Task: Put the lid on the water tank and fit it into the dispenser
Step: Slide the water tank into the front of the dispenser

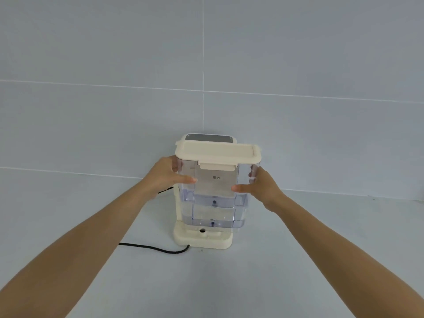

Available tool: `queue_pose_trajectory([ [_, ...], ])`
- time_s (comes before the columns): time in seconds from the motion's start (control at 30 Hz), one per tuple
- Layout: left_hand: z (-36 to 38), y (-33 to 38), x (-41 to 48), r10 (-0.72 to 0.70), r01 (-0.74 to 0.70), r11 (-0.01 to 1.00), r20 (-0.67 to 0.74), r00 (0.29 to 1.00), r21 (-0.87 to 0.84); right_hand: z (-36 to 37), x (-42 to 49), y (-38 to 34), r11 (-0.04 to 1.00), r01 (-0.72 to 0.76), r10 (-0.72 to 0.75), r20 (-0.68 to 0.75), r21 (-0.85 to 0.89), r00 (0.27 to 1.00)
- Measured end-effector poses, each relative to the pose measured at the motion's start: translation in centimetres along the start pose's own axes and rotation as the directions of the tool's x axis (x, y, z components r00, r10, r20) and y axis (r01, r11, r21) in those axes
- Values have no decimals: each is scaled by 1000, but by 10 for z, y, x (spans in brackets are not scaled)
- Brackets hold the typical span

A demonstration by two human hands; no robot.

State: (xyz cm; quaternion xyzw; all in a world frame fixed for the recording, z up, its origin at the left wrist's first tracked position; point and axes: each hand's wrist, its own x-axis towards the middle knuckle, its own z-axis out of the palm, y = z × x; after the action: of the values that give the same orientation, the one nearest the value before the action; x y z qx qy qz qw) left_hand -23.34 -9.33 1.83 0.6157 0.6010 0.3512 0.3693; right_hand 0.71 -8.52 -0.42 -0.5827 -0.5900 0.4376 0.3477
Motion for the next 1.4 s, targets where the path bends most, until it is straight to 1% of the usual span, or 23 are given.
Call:
queue_pose_trajectory([
  [0.1,-10,-2,3,-39,39,999,-17,999,-1,10,9,-4,1000,7,-7,12,22,1000],
  [0.37,-25,-16,18,-50,49,997,-16,999,-59,29,29,-7,997,32,-32,-2,75,999],
  [0.77,-28,-27,35,-90,91,991,12,996,-99,41,39,0,999,-9,12,-50,48,999],
  [0.87,-27,-31,37,-89,93,990,40,995,-105,44,37,3,999,-7,9,-58,38,998],
  [1.4,-16,-44,31,-91,97,986,48,995,-132,51,28,11,1000,-13,12,-70,-23,997],
])
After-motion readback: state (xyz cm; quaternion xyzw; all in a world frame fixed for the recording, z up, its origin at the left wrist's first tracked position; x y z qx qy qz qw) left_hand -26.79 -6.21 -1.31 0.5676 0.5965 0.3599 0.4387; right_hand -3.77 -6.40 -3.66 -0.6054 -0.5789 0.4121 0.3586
